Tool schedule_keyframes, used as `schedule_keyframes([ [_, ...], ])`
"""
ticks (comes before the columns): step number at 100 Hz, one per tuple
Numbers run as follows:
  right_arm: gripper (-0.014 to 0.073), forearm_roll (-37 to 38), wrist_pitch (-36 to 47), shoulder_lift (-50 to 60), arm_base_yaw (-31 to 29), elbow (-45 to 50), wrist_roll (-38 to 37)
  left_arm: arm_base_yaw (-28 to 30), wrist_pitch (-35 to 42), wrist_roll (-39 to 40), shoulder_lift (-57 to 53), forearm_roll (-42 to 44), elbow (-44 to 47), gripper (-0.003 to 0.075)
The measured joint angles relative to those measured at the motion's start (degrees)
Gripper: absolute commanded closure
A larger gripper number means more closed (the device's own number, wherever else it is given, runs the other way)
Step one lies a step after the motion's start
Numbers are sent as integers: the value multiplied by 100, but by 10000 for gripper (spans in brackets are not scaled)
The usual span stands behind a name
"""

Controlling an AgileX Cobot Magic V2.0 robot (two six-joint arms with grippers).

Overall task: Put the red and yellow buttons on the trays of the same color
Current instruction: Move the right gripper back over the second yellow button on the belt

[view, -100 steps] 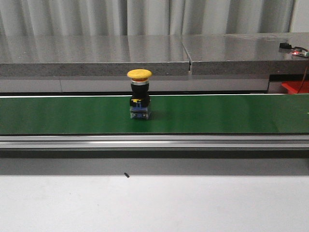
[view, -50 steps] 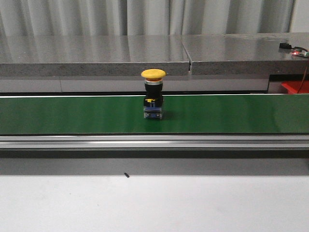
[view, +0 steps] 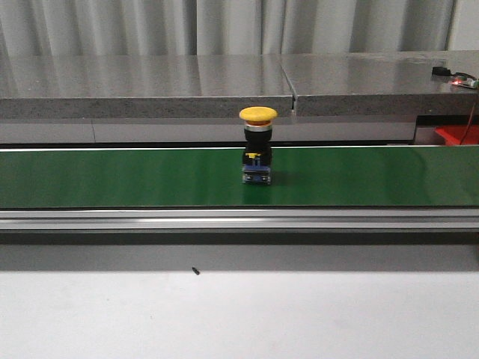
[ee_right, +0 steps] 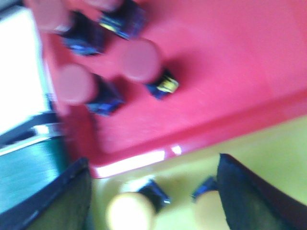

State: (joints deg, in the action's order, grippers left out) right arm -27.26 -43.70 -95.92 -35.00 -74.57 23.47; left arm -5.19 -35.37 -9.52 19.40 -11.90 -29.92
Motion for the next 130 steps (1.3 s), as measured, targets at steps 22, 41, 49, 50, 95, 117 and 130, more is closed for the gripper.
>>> schedule_keyframes([
  [22, 43, -62, 83, 932, 930, 171, 399, 0, 0, 0, 0, 0, 0, 741],
  [41, 43, -72, 169, 1568, 1855, 729, 612, 0, 0, 0, 0, 0, 0, 741],
  [49, 43, -72, 130, 1649, 2270, 880, 650, 0, 0, 0, 0, 0, 0, 741],
  [50, 43, -72, 114, 1659, 2304, 896, 650, 0, 0, 0, 0, 0, 0, 741],
  [95, 43, -72, -99, 1659, 3780, 1007, 650, 0, 0, 0, 0, 0, 0, 741],
  [117, 43, -72, -76, 1430, 4153, 1007, 650, 0, 0, 0, 0, 0, 0, 741],
  [130, 43, -72, -8, 1139, 4429, 1007, 650, 0, 0, 0, 0, 0, 0, 741],
])
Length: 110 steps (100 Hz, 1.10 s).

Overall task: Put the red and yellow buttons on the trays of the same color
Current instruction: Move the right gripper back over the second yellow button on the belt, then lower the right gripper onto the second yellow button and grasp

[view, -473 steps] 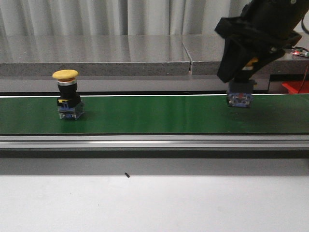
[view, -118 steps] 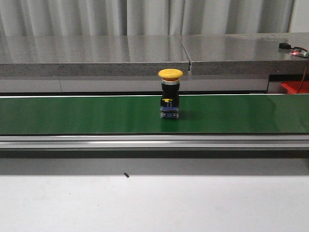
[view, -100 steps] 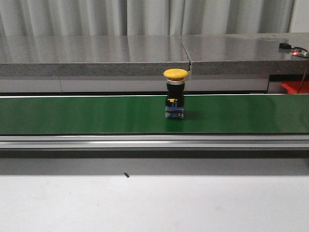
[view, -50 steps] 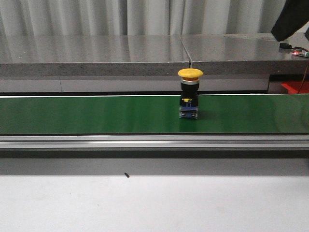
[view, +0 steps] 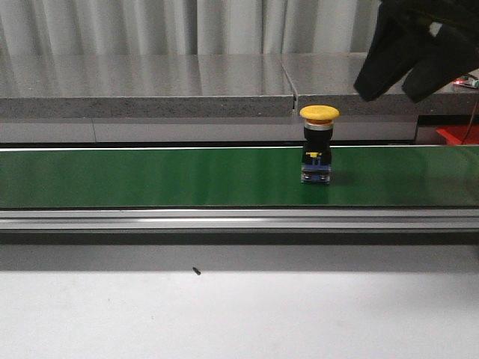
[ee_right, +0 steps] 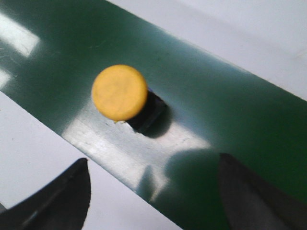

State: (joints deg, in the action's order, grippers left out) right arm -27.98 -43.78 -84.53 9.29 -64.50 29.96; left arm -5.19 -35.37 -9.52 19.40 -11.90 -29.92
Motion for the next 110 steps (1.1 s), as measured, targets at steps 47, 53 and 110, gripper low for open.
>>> schedule_keyframes([
  [47, 43, -12, 388, -680, 200, -129, 0, 0, 0, 0, 0, 0, 0, 741],
  [53, 43, -12, 447, -721, 200, -129, 0, 0, 0, 0, 0, 0, 0, 741],
  [110, 305, -12, 674, -808, 200, -132, 0, 0, 0, 0, 0, 0, 0, 741],
])
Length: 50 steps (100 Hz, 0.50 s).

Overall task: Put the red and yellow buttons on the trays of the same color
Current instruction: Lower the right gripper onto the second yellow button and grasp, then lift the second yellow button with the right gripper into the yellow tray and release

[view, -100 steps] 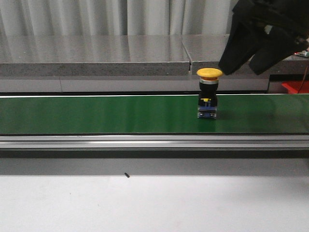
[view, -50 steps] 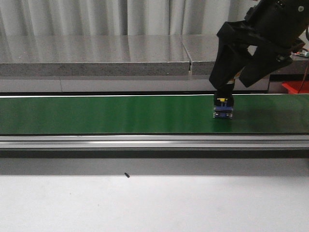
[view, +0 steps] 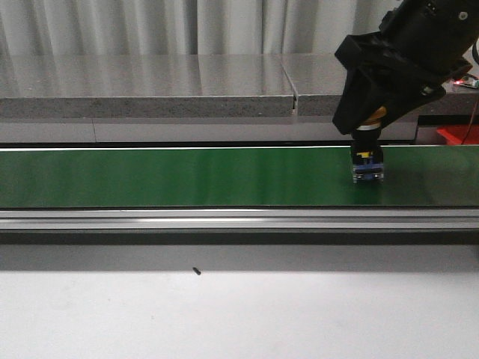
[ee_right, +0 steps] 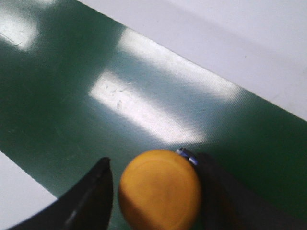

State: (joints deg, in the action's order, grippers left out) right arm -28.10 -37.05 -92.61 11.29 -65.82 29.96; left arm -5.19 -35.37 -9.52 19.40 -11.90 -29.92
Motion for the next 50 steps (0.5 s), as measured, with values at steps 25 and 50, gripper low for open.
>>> schedule_keyframes([
  [25, 522, 71, -33, -22, 0, -23, -66, 0, 0, 0, 0, 0, 0, 741],
  [50, 521, 88, -579, 217, -273, -329, -246, 0, 0, 0, 0, 0, 0, 741],
])
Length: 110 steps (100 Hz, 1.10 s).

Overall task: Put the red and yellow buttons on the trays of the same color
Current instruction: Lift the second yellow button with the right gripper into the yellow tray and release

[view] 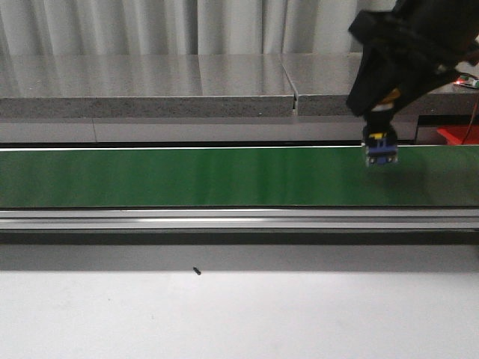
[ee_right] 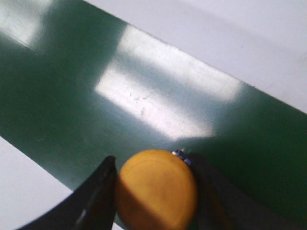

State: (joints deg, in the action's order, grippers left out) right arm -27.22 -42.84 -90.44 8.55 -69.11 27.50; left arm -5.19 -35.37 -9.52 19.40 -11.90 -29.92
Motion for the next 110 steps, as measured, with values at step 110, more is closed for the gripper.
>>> schedule_keyframes([
  [110, 521, 83, -90, 1239, -5026, 959, 458, 0, 0, 0, 0, 0, 0, 741],
])
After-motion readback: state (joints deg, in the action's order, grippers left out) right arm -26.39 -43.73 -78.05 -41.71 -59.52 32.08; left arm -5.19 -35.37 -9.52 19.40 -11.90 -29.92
